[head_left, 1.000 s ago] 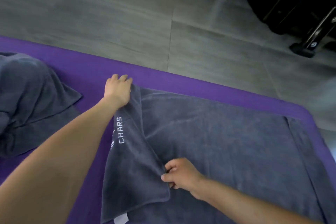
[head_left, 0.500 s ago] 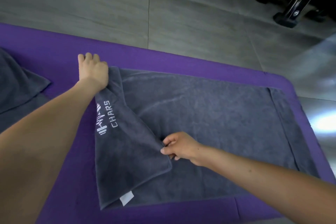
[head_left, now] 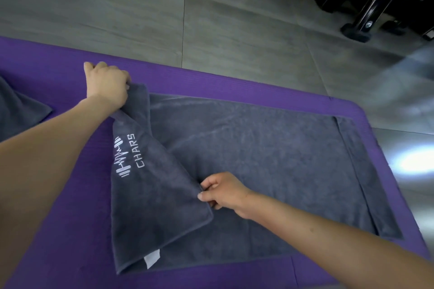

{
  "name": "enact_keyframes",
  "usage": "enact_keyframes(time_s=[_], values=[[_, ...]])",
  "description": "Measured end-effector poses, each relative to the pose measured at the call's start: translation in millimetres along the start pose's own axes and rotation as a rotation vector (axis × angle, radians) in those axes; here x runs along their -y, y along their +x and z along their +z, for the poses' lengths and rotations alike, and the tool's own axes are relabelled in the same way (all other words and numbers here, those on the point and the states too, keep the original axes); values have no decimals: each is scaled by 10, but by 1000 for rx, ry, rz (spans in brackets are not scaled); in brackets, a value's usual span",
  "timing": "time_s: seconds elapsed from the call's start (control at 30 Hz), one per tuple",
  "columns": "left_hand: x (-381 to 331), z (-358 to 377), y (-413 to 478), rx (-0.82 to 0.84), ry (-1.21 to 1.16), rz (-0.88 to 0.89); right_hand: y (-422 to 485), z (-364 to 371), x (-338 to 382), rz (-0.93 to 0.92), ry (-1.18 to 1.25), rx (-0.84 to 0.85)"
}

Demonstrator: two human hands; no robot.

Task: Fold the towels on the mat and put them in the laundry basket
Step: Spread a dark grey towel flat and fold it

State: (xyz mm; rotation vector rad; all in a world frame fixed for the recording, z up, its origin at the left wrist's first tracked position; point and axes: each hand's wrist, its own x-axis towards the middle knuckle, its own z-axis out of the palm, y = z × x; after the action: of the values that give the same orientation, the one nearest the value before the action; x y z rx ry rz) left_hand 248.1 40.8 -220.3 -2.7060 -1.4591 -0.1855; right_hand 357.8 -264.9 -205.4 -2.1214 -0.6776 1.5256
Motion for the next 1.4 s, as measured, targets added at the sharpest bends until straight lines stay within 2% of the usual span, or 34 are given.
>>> enact_keyframes(time_s=[0.17,0.3,0.53,0.67,0.77,0.87,1.03,1.4], values=[[-262,-606,-88,-115,-341,6,-314,-236,29,-33,-24,109],[-637,-1025,-137,-46,-448,11,-692,-583,-138,-50,-96,206],[-1756,-1512,-158,85,-519,108,-1194,-1472,-839,-10,-1,122],[-2572,-1676,-22,97,-559,111,-1350,-2032,-1217,-72,103,80],[-3263,-1676,122,151,-701,20,-1433,-2443,-1557,-123,180,-9],[-3958,-1602,211,208,-783,-47,-1532,-2823,-1972,-89,277,-54],[-5018,-1438,316,239,-775,-14,-1626,-3452,-2554,-45,303,-186],[-6334,-912,380,354,-836,2,-1659,-4168,-3395,82,481,-212]])
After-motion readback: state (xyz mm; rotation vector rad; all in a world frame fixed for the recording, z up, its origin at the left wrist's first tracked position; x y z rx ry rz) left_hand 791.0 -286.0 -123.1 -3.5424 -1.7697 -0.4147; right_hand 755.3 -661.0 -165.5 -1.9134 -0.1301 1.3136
